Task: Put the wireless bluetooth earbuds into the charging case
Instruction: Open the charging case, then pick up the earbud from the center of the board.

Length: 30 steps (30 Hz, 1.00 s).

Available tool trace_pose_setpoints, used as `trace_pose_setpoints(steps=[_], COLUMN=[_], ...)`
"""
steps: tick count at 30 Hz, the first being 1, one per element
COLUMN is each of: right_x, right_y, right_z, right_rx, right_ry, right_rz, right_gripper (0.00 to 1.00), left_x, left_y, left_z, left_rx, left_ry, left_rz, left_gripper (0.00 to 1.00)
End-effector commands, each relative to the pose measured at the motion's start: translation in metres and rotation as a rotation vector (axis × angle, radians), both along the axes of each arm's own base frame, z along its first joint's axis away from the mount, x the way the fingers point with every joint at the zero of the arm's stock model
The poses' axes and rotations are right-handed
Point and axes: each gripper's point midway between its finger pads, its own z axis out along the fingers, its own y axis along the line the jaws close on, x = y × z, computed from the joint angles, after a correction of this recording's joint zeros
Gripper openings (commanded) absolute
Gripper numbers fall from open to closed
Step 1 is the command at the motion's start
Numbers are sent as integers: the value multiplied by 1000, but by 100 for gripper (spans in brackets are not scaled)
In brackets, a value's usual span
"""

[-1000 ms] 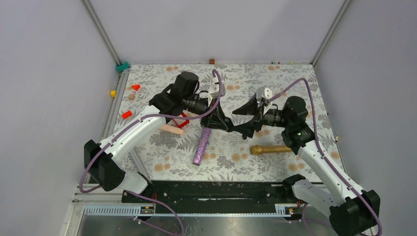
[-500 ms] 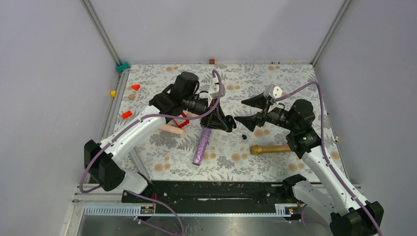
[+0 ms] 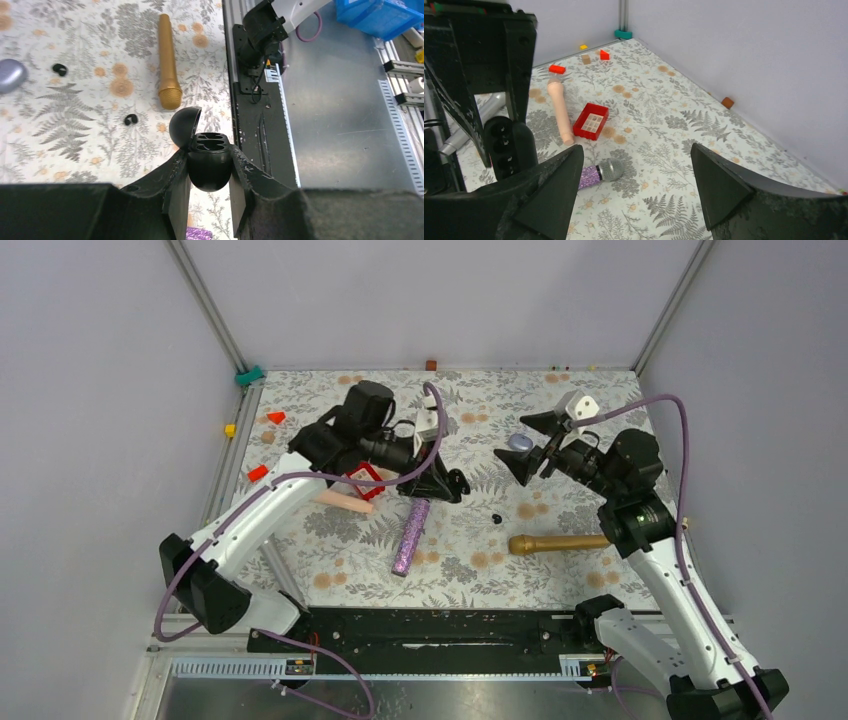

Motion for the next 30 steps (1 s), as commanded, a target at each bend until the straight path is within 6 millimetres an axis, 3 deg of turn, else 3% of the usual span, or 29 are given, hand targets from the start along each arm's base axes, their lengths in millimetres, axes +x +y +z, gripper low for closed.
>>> trace_pose_setpoints(steps=[1, 7, 9, 10, 16, 20, 24, 30], right_x=[13, 24, 28, 30, 43, 69, 97, 120], right_y=[-14, -16, -16, -17, -21, -44, -69, -96], right_z=[9, -5, -13, -20, -81, -128, -155, -197], right_rx=[-65, -118, -143, -161, -379, -527, -549, -535], right_ry=[1, 14, 16, 22, 154, 285, 439, 742], right_rz=[-87, -105, -106, -106, -62, -160, -288, -397], right_gripper=[87, 88, 89, 90, 91, 91, 89, 84], left_x=[9, 39, 44, 45, 41, 31, 40, 54], left_y=[22, 53, 67, 74, 103, 117, 121, 123], left_z=[55, 95, 96, 108, 93, 83, 77, 60], left_rx=[-107, -270, -334, -411, -574, -706, -728, -750], left_ry=[-157, -218, -185, -257, -296, -349, -334, -269], left_rz=[31, 152, 200, 205, 263, 283, 331, 419], left_gripper=[0, 0, 0, 0, 0, 0, 0, 0])
